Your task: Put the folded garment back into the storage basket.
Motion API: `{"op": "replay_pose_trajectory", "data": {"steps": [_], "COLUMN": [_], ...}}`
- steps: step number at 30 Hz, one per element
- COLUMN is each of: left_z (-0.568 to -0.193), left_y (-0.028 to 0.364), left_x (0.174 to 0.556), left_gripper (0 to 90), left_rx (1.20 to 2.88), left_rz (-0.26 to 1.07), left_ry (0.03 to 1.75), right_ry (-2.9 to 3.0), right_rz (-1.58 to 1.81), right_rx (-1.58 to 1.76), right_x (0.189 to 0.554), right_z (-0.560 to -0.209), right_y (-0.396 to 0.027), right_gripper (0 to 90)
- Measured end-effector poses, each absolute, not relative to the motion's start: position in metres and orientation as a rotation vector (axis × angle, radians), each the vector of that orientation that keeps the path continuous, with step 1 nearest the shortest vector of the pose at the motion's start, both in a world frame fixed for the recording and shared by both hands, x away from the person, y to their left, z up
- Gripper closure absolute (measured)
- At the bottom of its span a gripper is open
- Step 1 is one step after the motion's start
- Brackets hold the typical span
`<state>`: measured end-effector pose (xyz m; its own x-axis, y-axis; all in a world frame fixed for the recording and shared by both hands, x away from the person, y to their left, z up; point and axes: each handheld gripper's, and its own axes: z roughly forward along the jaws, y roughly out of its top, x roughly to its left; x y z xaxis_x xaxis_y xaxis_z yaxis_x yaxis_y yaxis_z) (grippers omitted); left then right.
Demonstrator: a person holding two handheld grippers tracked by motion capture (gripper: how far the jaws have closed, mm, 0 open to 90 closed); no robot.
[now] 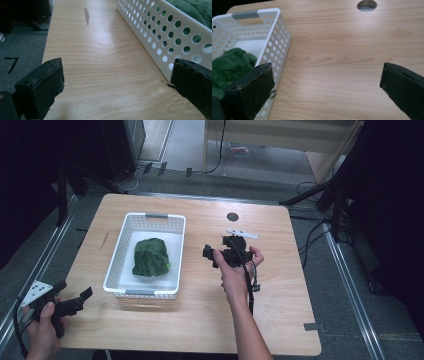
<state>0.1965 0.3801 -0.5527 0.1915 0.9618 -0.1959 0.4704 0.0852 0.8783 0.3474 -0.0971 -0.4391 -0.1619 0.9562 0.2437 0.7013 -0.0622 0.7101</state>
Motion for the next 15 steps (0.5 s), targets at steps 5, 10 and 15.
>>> {"op": "replay_pose_trajectory", "data": {"steps": [5, 10, 15], "left_z": [-0.553, -0.553, -0.553], "left_y": [0.38, 0.38, 0.38], "left_x": [0.197, 0.197, 0.197], "left_gripper": [0.0, 0.0, 0.0], "left_rx": [1.534, 1.532, 1.532], "left_rz": [0.662, 0.661, 0.662], "left_ry": [1.421, 1.422, 1.423], "right_ry": [1.856, 1.825, 1.803], "right_rz": [1.065, 1.053, 1.034], "right_rx": [1.778, 1.804, 1.816], "right_x": [0.343, 0.338, 0.333], "right_z": [-0.445, -0.453, -0.462], "right_y": [-0.122, -0.145, -0.166], "right_gripper": [0.0, 0.0, 0.0]}}
